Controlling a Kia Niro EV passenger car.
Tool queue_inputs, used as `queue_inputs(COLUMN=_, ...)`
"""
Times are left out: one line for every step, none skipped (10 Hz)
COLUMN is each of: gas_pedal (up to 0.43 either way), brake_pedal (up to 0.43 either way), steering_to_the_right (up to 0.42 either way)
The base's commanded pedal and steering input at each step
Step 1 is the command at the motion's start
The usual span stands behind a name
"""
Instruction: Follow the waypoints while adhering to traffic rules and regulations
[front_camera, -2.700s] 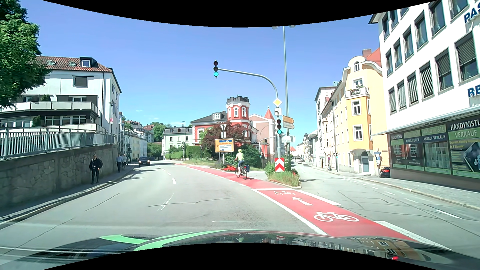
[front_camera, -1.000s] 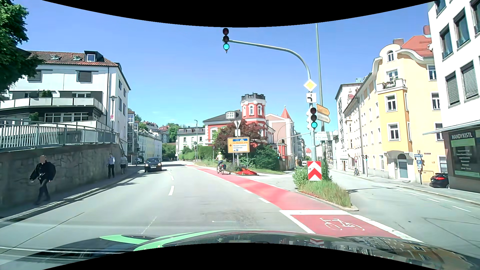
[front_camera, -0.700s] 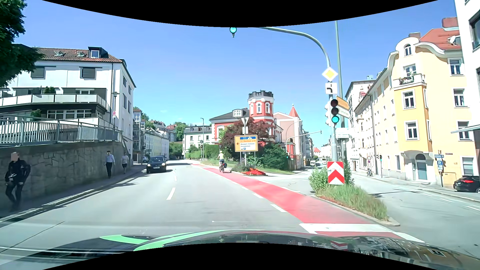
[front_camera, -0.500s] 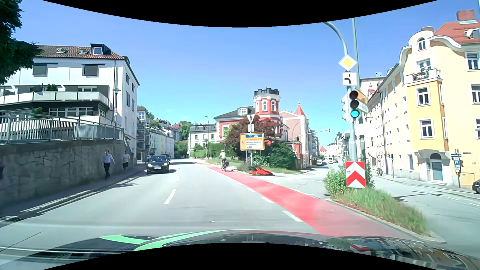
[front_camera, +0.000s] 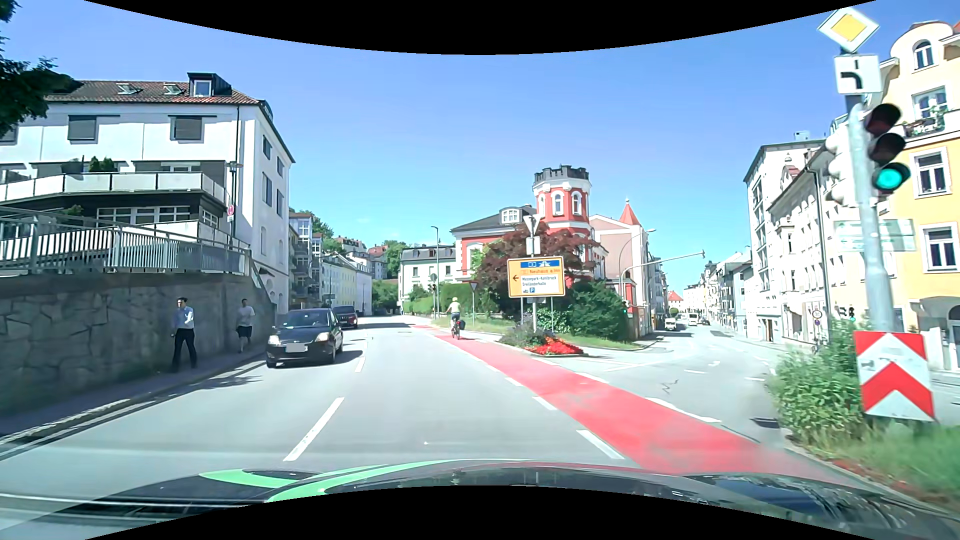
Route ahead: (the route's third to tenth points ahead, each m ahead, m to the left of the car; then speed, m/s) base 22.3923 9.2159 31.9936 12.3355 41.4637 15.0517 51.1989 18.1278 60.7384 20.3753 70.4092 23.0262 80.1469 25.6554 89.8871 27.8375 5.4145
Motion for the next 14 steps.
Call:
queue_inputs(gas_pedal=0.268, brake_pedal=0.000, steering_to_the_right=-0.092)
queue_inputs(gas_pedal=0.268, brake_pedal=0.000, steering_to_the_right=-0.092)
queue_inputs(gas_pedal=0.268, brake_pedal=0.000, steering_to_the_right=-0.093)
queue_inputs(gas_pedal=0.268, brake_pedal=0.000, steering_to_the_right=-0.094)
queue_inputs(gas_pedal=0.268, brake_pedal=0.000, steering_to_the_right=-0.093)
queue_inputs(gas_pedal=0.268, brake_pedal=0.000, steering_to_the_right=-0.093)
queue_inputs(gas_pedal=0.260, brake_pedal=0.000, steering_to_the_right=-0.093)
queue_inputs(gas_pedal=0.260, brake_pedal=0.000, steering_to_the_right=-0.092)
queue_inputs(gas_pedal=0.248, brake_pedal=0.000, steering_to_the_right=-0.091)
queue_inputs(gas_pedal=0.248, brake_pedal=0.000, steering_to_the_right=-0.088)
queue_inputs(gas_pedal=0.248, brake_pedal=0.000, steering_to_the_right=-0.086)
queue_inputs(gas_pedal=0.248, brake_pedal=0.000, steering_to_the_right=-0.080)
queue_inputs(gas_pedal=0.240, brake_pedal=0.000, steering_to_the_right=-0.070)
queue_inputs(gas_pedal=0.240, brake_pedal=0.000, steering_to_the_right=-0.058)
